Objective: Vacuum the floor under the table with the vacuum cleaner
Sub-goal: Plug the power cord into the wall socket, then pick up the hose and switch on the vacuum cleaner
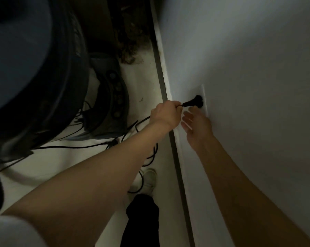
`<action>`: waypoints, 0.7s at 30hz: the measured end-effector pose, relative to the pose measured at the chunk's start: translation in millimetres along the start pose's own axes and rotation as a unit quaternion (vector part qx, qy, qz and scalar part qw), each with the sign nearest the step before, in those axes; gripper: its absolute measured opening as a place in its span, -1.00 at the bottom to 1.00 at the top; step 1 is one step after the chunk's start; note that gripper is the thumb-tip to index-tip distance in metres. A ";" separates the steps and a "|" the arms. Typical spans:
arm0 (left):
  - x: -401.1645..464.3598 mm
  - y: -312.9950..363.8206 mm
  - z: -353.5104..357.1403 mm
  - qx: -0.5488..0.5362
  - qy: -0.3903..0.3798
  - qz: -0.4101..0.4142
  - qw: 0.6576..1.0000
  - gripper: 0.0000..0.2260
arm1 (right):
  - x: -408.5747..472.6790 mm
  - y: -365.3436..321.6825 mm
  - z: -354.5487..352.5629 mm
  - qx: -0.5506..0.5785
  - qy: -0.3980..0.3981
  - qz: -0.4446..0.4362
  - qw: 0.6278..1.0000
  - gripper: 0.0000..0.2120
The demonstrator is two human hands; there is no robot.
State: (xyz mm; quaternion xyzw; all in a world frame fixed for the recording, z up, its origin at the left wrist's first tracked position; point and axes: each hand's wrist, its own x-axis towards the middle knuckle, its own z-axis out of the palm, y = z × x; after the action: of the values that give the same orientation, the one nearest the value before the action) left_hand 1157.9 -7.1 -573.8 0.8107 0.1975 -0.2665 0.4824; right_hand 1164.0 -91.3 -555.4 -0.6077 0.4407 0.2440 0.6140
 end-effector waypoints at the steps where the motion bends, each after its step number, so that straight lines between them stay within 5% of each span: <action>1: -12.5 0.8 -9.2 0.032 -0.006 0.014 0.999 -0.70 | -13.6 -0.9 -2.5 -0.086 0.007 -0.015 0.996 -0.72; 5: -74.0 3.0 -53.2 0.202 0.008 0.105 0.974 -0.58 | -72.3 -8.7 -5.7 -0.417 -0.036 -0.171 0.892 -0.55; 8: -138.9 14.2 -95.6 0.304 0.036 0.142 0.941 -0.52 | -132.7 -30.7 -6.5 -0.526 -0.092 -0.284 0.796 -0.47; 15: -277.1 45.9 -181.5 0.314 0.162 0.128 0.927 -0.48 | -272.7 -72.5 11.8 -0.617 -0.123 -0.475 0.615 -0.42; 21: -381.9 32.1 -218.5 0.259 0.240 0.018 0.935 -0.37 | -367.6 -76.2 35.8 -0.644 -0.191 -0.501 0.546 -0.40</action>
State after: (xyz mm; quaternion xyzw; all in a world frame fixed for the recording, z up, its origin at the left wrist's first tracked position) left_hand 931.4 148.1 -228.5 0.9508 0.2171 -0.0967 0.1986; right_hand 1055.4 19.0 -211.5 -0.9013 -0.3380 0.2255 0.1499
